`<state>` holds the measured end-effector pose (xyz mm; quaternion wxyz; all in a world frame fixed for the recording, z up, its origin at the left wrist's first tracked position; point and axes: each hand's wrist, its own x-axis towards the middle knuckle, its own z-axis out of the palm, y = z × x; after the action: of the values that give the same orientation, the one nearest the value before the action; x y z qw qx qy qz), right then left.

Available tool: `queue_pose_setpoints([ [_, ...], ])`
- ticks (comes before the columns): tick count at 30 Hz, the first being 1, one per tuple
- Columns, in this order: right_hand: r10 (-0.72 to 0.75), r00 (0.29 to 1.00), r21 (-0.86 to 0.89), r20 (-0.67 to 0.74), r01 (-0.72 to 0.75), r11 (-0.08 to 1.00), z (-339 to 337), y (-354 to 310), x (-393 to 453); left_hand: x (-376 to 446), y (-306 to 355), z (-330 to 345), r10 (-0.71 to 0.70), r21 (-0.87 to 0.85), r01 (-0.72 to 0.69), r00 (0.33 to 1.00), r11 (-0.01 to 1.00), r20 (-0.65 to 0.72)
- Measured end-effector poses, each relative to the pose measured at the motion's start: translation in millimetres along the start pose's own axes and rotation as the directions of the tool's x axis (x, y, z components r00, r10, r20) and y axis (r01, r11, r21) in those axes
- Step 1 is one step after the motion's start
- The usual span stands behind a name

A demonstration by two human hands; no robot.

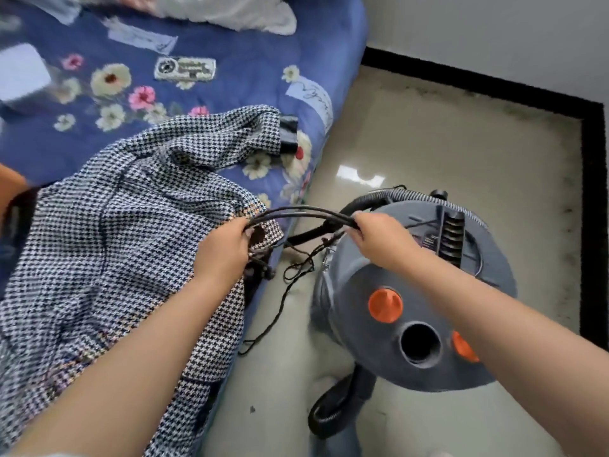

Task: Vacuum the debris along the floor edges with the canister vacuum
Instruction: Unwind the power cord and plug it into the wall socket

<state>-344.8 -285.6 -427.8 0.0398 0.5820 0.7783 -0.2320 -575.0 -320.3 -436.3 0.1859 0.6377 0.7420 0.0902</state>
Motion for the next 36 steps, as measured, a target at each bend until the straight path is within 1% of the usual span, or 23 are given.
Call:
queue_pose_setpoints([
  [2, -0.027, 0.995, 0.071, -0.098, 0.034, 0.997, -15.5, -25.0, 9.9, -10.8, -10.9, -9.5, -0.051, 0.001, 0.051, 0.999, 0.999, 0.020],
  [4, -0.099, 0.983, 0.102, -0.152, 0.115, 0.988, -32.9, -52.5, 17.0, -20.5, -21.8, -20.0, -0.114, -0.071, 0.115, 0.993, 0.991, 0.020],
  [5, -0.142, 0.976, 0.099, -0.164, 0.160, 0.982, -39.5, -64.2, 18.9, -25.7, -26.6, -25.3, -0.143, -0.117, 0.145, 0.989, 0.982, 0.026],
  [7, -0.203, 0.963, 0.056, -0.178, 0.216, 0.975, -48.0, -79.1, 16.7, -38.2, -31.7, -35.7, -0.152, -0.174, 0.160, 0.987, 0.972, 0.059],
  [10, -0.216, 0.959, -0.011, -0.185, 0.218, 0.976, -55.3, -77.1, -5.0, -59.8, -22.8, -49.7, -0.097, -0.185, 0.126, 0.983, 0.975, 0.157],
  [12, -0.223, 0.950, 0.002, -0.219, 0.229, 0.973, -60.5, -67.1, -30.8, -73.6, -9.7, -57.4, -0.051, -0.186, 0.088, 0.979, 0.979, 0.197],
  [15, -0.257, 0.922, 0.033, -0.290, 0.278, 0.960, -65.1, -47.5, -76.5, -97.6, 13.7, -63.6, 0.014, -0.220, 0.038, 0.973, 0.975, 0.232],
  [18, -0.285, 0.897, 0.058, -0.338, 0.322, 0.945, -62.4, -25.7, -127.1, -130.7, 39.2, -64.7, 0.052, -0.208, 0.002, 0.966, 0.978, 0.253],
  [22, -0.313, 0.889, 0.050, -0.334, 0.348, 0.936, -53.2, 4.1, -205.1, -191.8, 69.3, -65.0, 0.086, -0.237, -0.026, 0.965, 0.971, 0.250],
  [24, -0.287, 0.915, 0.045, -0.283, 0.312, 0.949, -49.1, 19.7, -242.8, -222.1, 82.6, -64.8, 0.096, -0.254, -0.028, 0.961, 0.967, 0.258],
  [26, -0.235, 0.952, 0.084, -0.196, 0.255, 0.963, -44.9, 38.0, -286.3, -252.3, 101.4, -63.0, 0.134, -0.281, -0.052, 0.950, 0.958, 0.282],
  [27, -0.210, 0.962, 0.114, -0.175, 0.231, 0.966, -41.3, 46.1, -304.9, -262.9, 110.6, -61.2, 0.160, -0.295, -0.073, 0.946, 0.953, 0.283],
  [29, -0.145, 0.977, 0.197, -0.155, 0.175, 0.965, -35.5, 57.5, -340.0, -277.4, 128.7, -55.4, 0.204, -0.318, -0.106, 0.934, 0.942, 0.293],
  [31, -0.054, 0.994, 0.324, -0.096, 0.083, 0.942, -28.7, 67.0, -376.1, -287.5, 144.3, -46.4, 0.242, -0.317, -0.136, 0.914, 0.939, 0.325],
  [34, 0.059, 0.997, 0.420, 0.046, -0.073, 0.905, -18.6, 78.4, -428.8, -303.2, 163.2, -32.2, 0.295, -0.270, -0.190, 0.852, 0.944, 0.432],
  [36, 0.111, 0.985, 0.408, 0.133, -0.157, 0.900, -9.8, 83.2, -460.8, -317.4, 173.7, -25.5, 0.337, -0.218, -0.260, 0.794, 0.941, 0.506],
])
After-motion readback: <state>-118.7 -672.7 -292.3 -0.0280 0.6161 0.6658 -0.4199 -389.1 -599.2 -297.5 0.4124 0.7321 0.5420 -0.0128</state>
